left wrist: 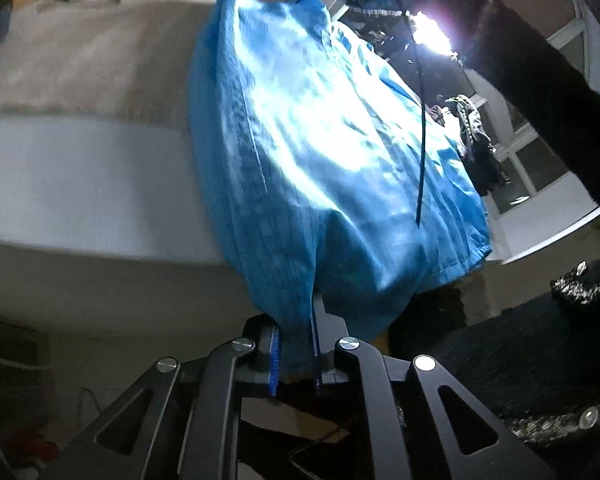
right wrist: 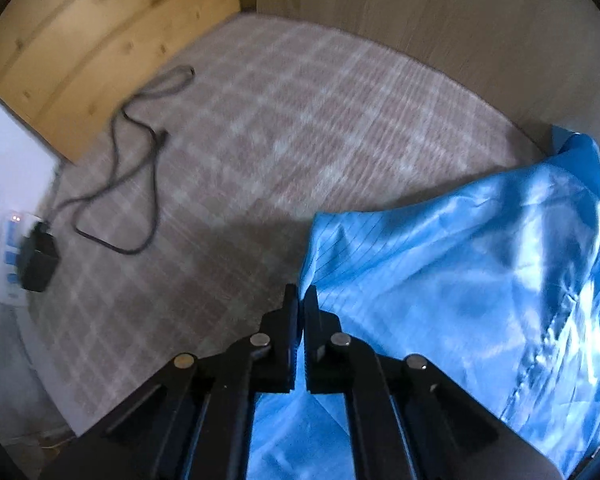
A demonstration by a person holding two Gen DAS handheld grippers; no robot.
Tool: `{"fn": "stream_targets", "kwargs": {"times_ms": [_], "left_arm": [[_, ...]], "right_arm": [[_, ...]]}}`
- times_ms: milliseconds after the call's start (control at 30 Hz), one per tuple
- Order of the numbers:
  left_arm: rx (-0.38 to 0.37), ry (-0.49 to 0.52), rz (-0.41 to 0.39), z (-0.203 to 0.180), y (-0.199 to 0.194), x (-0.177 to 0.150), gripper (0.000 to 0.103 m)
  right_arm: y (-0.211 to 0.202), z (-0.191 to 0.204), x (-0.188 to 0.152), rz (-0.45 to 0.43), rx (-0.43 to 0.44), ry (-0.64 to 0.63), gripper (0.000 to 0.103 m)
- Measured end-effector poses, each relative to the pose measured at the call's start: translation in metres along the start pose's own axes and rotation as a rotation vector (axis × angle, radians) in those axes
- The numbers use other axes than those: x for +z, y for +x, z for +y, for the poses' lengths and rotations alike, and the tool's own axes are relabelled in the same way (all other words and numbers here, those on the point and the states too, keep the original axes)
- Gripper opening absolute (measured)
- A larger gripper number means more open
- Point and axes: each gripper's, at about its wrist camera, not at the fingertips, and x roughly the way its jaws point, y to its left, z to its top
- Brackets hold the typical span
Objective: Fold clothes
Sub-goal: 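Hold the coat hem up with the left gripper while the right gripper pinches the coat body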
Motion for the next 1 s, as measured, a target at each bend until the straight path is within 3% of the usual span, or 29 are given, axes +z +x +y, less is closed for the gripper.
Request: {"fn": "stream_targets", "kwargs": {"times_ms": [300,533,600,700,800,867,1000], "left_arm": [[0.193,0.196,-0.01,-0.113,-0.012,0.026,0.01],[0.208,0.346,0.055,-0.209,0.04,0.032,0.01],[0.19,0.35,0.107,-0.227,0.072,0.032,0.015],[0.202,0.349,0.186,-0.248,0.107,0.026,0.018],[0.204,0.313,0.161,-0.259,0.09,0.012,0.023],[0.241,0.252,0.141,-0.252,0.07,0.002,0.023],[0.326,0.103,0.103,-0.223,0.036,-0.014,0.023]], "right_arm": [[-0.08,-0.081,-0.03,-0.162,0.126,0.098,0.002],[-0.097,-0.18,-0.076,-0.209,0.147,0.215,0.002],[-0.088,-0.21,-0.088,-0.198,0.11,0.236,0.002],[-0.057,-0.244,-0.098,-0.084,0.024,0.258,0.007],[-0.05,-0.263,-0.106,-0.032,-0.019,0.266,0.017],[-0.065,-0.269,-0.114,-0.061,0.001,0.257,0.027],[-0.104,-0.26,-0.136,-0.144,0.058,0.207,0.028]]}}
